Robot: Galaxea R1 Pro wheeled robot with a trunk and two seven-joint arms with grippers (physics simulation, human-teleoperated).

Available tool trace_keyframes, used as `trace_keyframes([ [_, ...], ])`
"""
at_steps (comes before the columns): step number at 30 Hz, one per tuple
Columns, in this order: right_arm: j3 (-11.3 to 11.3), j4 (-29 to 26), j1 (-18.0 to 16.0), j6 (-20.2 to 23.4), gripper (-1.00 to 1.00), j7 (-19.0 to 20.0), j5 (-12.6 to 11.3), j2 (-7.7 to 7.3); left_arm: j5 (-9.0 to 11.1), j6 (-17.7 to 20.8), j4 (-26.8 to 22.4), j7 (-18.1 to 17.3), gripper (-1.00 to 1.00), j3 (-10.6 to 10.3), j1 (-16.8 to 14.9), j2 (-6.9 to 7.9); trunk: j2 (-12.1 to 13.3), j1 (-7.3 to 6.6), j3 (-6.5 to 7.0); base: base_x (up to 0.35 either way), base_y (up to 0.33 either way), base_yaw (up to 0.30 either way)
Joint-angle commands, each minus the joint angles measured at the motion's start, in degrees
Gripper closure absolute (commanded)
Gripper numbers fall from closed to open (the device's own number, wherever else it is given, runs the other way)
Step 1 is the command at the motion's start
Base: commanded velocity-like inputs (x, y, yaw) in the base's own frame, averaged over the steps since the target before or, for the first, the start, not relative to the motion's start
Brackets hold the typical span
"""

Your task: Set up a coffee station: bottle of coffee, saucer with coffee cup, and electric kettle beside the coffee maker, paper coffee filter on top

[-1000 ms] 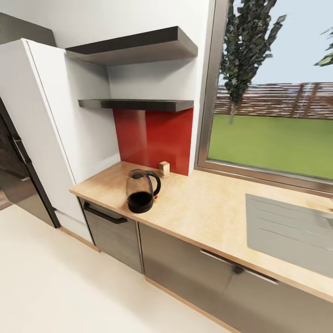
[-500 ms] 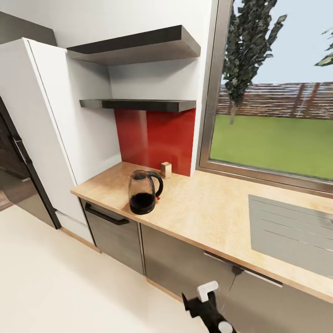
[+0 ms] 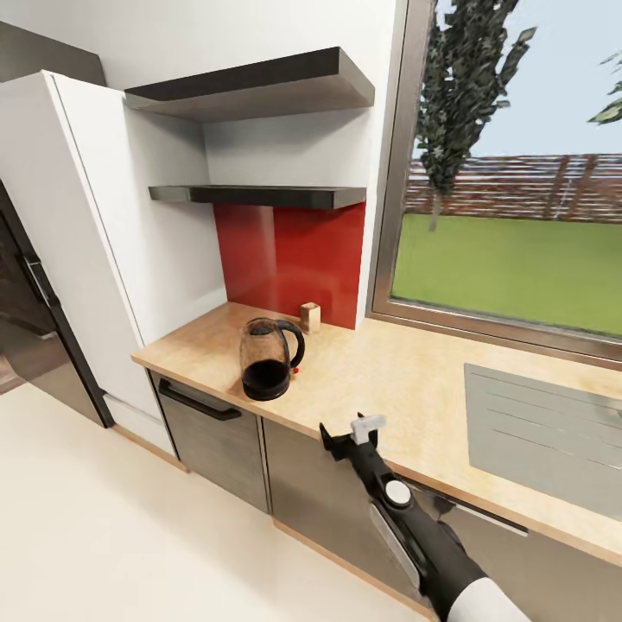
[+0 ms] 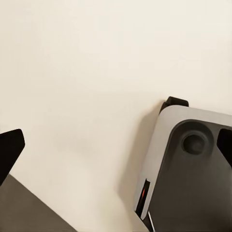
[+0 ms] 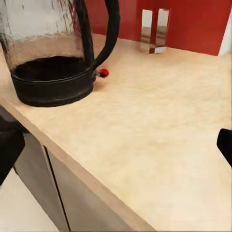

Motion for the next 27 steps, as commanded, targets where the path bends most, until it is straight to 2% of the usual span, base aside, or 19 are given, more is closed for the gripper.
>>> trace_keyframes([
  [1,0.2,0.0,-1.1,-0.1,-1.00,-0.2,-0.6,-0.01,0.5,-0.2,0.1,-0.2,-1.00,0.0,-0.1,-0.02,-0.1,0.03,-0.13,0.000,0.000,0.000],
  [4,0.2,-0.2,-6.5,1.6,-1.00,-0.1,-0.7,0.05,0.4,-0.2,0.1,-0.3,-1.00,-0.3,-0.1,-0.16,-0.1,0.03,-0.13,0.000,0.000,0.000],
  [7,0.2,-0.4,-10.8,6.1,-1.00,0.3,-0.7,0.04,0.3,-0.3,0.1,-0.5,-1.00,-0.5,-0.1,-0.21,-0.1,0.03,-0.13,0.000,0.000,0.000],
  [8,0.0,-0.2,-14.0,9.3,-1.00,3.5,-0.6,-0.30,0.2,-0.3,0.0,-0.8,-1.00,-0.6,-0.1,-0.22,-0.1,0.03,-0.13,0.000,0.000,0.000],
  [10,-0.2,-0.1,-14.7,10.0,-1.00,7.7,-0.5,-0.59,-0.1,-0.3,0.0,-0.8,-1.00,-0.7,0.0,-0.18,-0.1,0.03,-0.13,0.000,0.000,0.000],
  [11,-0.3,0.0,-14.9,10.3,-1.00,10.6,-0.5,-0.93,-1.0,-0.3,0.0,-0.9,-1.00,-0.7,0.0,-0.16,-0.1,0.03,-0.13,0.000,0.000,0.000],
  [12,-0.5,0.0,-15.0,10.3,-1.00,11.9,-0.5,-1.38,-1.9,-0.3,0.0,-0.9,-1.00,-0.7,-0.1,-0.15,-0.1,0.03,-0.13,0.000,0.000,0.000],
  [13,-1.2,0.1,-15.1,10.5,-1.00,13.6,-0.5,-2.62,-4.4,-0.3,0.0,-0.9,-1.00,-0.6,0.0,-0.14,-0.1,0.03,-0.13,0.007,0.000,0.000],
  [16,-1.4,0.2,-15.1,10.4,-1.00,14.1,-0.6,-3.81,-6.3,-0.1,0.1,-0.9,-1.00,-0.5,0.0,-0.14,-0.1,0.03,-0.13,0.147,0.021,0.000],
  [17,-1.3,0.2,-15.1,10.3,-1.00,14.2,-0.7,-4.78,-6.4,-0.1,0.1,-0.9,-1.00,-0.5,0.0,-0.14,-0.1,0.03,-0.13,0.294,0.094,0.000],
  [19,-1.3,0.2,-15.1,10.3,-1.00,14.3,-0.8,-5.36,-6.4,-0.1,0.1,-0.9,-1.00,-0.5,-0.1,-0.14,-0.1,0.03,-0.13,0.305,0.105,0.000],
  [27,-1.3,0.3,-15.1,10.3,-1.00,14.3,-0.7,-5.65,-6.5,0.1,0.1,-0.8,-1.00,-0.5,0.0,-0.14,-0.1,0.03,-0.13,0.326,0.045,0.000],
])
